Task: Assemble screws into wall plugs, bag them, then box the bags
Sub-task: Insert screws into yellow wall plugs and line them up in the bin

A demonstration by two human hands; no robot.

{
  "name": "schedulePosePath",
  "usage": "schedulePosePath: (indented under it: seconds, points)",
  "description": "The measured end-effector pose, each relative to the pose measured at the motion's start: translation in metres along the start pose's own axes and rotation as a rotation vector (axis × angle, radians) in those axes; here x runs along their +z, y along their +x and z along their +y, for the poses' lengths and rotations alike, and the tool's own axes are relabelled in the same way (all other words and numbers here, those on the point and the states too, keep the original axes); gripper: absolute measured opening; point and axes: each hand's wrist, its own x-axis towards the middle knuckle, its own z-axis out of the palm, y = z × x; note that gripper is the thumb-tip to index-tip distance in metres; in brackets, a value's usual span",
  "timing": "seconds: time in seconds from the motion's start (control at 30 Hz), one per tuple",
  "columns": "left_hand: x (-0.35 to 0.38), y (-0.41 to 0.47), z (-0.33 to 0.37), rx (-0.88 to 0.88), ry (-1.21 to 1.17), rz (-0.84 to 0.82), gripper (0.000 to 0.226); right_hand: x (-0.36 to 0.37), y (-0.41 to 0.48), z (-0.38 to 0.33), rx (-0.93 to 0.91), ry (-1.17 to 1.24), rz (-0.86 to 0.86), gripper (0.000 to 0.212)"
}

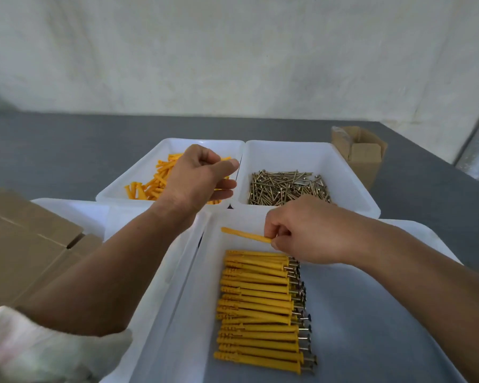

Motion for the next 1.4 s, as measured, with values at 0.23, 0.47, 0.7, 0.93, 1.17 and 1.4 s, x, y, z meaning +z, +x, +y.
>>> schedulePosePath:
  seconds: [0.23,0.47,0.7,0.93,1.17,1.4]
  points:
    - [-0.015,0.011,-0.008,0.012,0.148,0.114,0.024,0.014,0.003,-0.006,0.033,-0.202,-0.098,0.026]
    - [-0.019,0.016,-0.016,0.04,0.326,0.174,0.021,0.022,0.005,-0.011,0.046,-0.325,-0.078,0.021]
    - [-0.025,0.016,-0.02,0.044,0.433,0.187,0.018,0.03,0.007,-0.019,0.078,-0.312,-0.181,0.029]
    - [-0.025,0.014,-0.021,0.036,0.473,0.196,0.015,0.027,0.005,-0.02,0.076,-0.294,-0.287,0.035]
    - [-0.024,0.013,-0.021,0.037,0.503,0.186,0.015,0.018,0.001,-0.018,0.042,-0.241,-0.349,0.033]
    - [-0.024,0.013,-0.02,0.044,0.552,0.177,0.014,0.017,-0.001,-0.017,0.036,-0.143,-0.442,0.026]
